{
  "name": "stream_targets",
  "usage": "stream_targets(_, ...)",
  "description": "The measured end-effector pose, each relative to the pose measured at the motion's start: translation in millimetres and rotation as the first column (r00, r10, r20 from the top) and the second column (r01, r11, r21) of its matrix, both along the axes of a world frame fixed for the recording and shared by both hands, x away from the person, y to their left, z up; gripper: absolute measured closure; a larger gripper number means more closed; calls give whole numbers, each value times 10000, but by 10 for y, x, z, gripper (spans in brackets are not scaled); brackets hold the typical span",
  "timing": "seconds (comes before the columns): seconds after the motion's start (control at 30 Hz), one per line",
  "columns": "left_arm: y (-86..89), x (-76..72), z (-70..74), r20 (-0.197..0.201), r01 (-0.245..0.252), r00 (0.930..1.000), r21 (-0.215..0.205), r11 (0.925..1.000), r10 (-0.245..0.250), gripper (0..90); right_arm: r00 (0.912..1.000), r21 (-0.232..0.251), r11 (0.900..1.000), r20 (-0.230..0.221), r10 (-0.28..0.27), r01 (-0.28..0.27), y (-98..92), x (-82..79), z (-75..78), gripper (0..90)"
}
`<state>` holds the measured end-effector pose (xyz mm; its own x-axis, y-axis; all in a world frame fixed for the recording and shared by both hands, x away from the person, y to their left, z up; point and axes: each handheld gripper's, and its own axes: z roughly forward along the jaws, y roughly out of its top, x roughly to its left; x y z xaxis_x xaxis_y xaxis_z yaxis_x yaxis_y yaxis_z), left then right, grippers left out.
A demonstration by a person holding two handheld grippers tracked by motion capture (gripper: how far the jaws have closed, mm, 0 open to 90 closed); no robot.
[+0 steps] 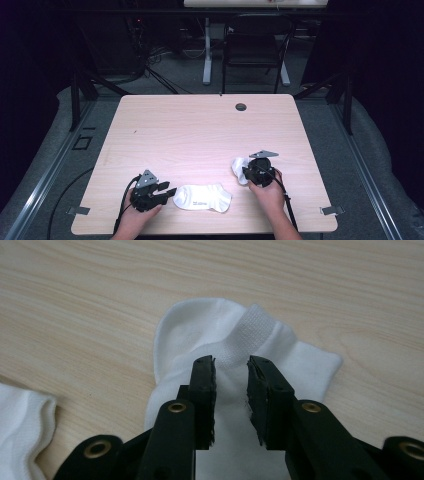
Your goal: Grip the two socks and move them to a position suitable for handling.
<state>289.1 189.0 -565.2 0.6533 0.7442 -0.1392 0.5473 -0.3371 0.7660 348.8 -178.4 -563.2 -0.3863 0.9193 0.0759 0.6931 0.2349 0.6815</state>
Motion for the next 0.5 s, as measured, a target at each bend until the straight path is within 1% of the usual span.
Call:
stream_targets(0.1,3,11,0,61,-8,10000,13,10000,8,587,9996,78,10000,-259,56,-54,43,57,-54,780)
stream_targets(0.2,9,25,-2,49,9,10000,2,10000,-9,587,9995,33,9998,-210,218,-218,103,88,-76,800)
stream_targets(0.23,7,26,-3,79,-62,9999,48,10000,62,587,9994,72,9996,-209,288,-286,134,99,-78,805)
stream_targets(0.33,15,38,-8,24,-19,10000,-16,10000,19,587,9985,167,9986,-228,506,-503,205,125,-85,815)
stream_targets(0.43,21,46,-8,64,-21,10000,18,10000,21,587,9960,403,9955,-213,871,-862,315,153,-98,822)
stream_targets(0.5,26,52,-13,84,-24,10000,25,10000,24,587,9930,276,9930,-233,1158,-1151,418,172,-94,824)
